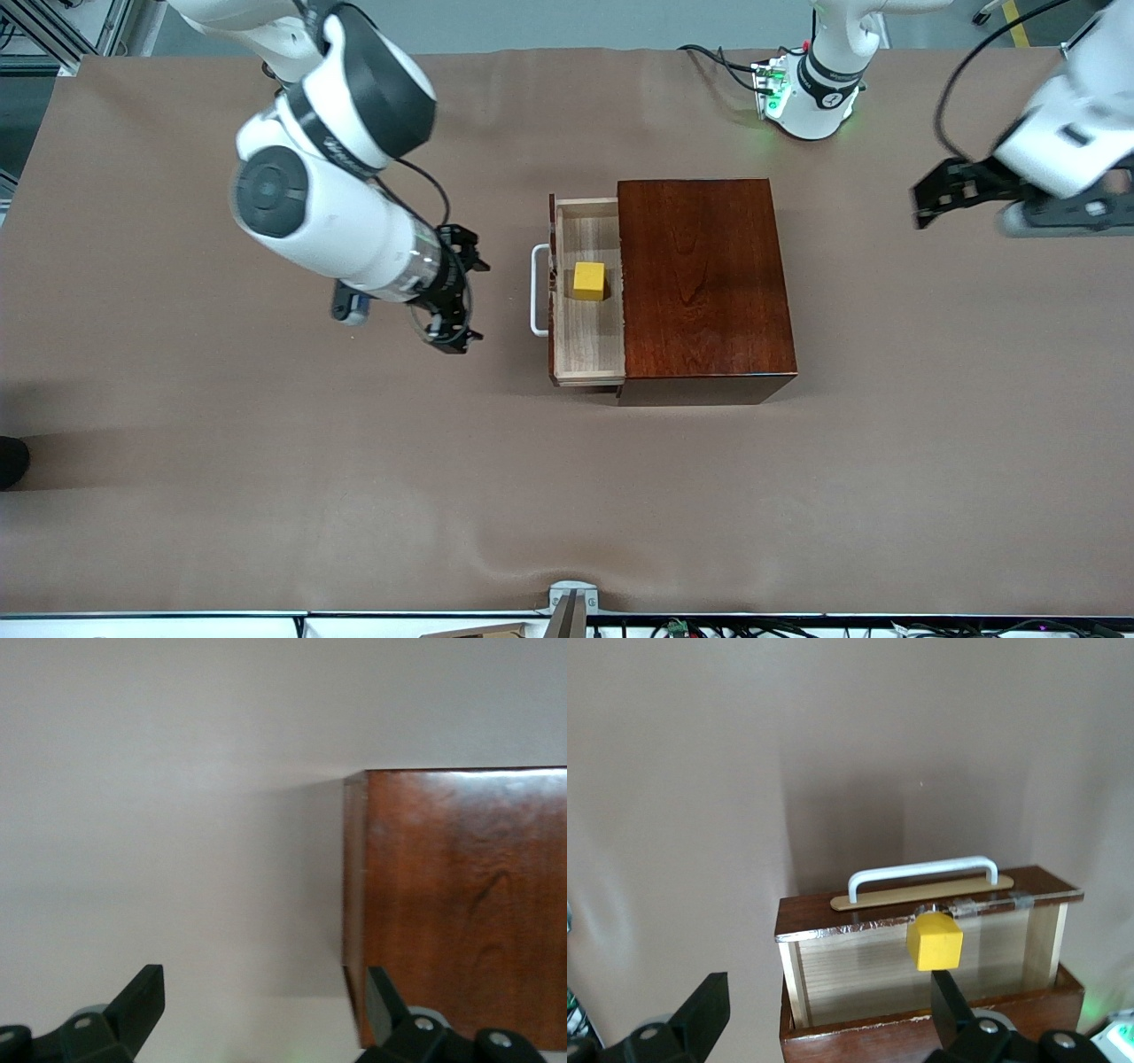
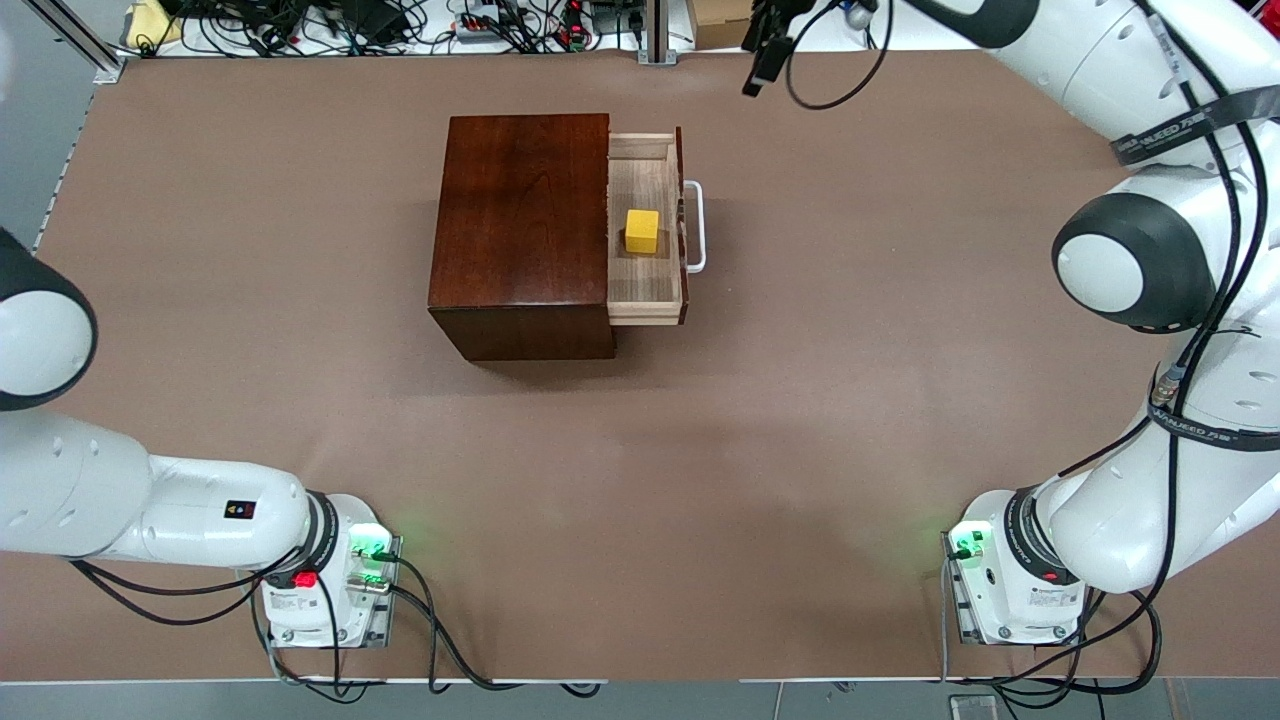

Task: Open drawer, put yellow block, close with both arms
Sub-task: 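Withdraw the right gripper while the left gripper reaches the drawer front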

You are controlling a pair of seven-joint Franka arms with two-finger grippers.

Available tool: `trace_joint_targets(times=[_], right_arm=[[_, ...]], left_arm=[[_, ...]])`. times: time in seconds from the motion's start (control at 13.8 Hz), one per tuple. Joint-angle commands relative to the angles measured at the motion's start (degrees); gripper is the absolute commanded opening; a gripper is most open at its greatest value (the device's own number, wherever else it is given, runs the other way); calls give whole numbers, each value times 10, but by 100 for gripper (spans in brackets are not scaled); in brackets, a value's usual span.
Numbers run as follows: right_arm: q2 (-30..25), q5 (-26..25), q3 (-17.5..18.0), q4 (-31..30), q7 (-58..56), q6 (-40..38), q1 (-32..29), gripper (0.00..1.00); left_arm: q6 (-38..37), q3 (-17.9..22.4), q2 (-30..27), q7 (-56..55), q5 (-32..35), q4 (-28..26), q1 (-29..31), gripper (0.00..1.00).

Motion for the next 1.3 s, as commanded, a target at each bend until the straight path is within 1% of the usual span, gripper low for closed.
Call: trace_joint_targets(times=[0.0, 0.07, 0.14, 0.29, 0.36, 0.51, 0.65, 0.87, 1.01, 1.16, 1.23], right_arm=[[-5, -1, 1, 27, -68, -49, -17, 100], [-6, -2, 1, 33, -84, -65, -31, 100], [-12, 0, 3, 35, -116, -79, -47, 100], [-25, -1, 2, 35, -200, -105, -63, 100], [-30, -1, 2, 35, -229, -117, -74, 100], [-41, 0, 4, 36, -282, -129, -100, 100], [-48, -6, 1, 35, -347, -148, -108, 100], [-61, -70, 2, 35, -458, -160, -110, 100], [-66, -77, 1, 35, -512, -169, -128, 100], [-73, -77, 2, 35, -564, -180, -147, 100], [-78, -77, 1, 35, -594, -188, -158, 100]], left_arm=[[-9, -38, 66, -134, -10, 67, -27, 100], [-6, -51, 87, -186, -11, 88, -51, 100], [-3, -54, 112, -239, -10, 105, -75, 100], [21, -52, 155, -351, -10, 137, -142, 100], [44, -53, 176, -411, -11, 146, -170, 100], [105, -53, 206, -500, -11, 148, -207, 100], [172, -48, 240, -591, -10, 151, -248, 100], [253, -40, 292, -706, -5, 166, -300, 100], [294, -9, 322, -762, -2, 173, -350, 100], [335, 56, 344, -804, -3, 175, -416, 100], [358, 81, 355, -830, -3, 175, -448, 100]])
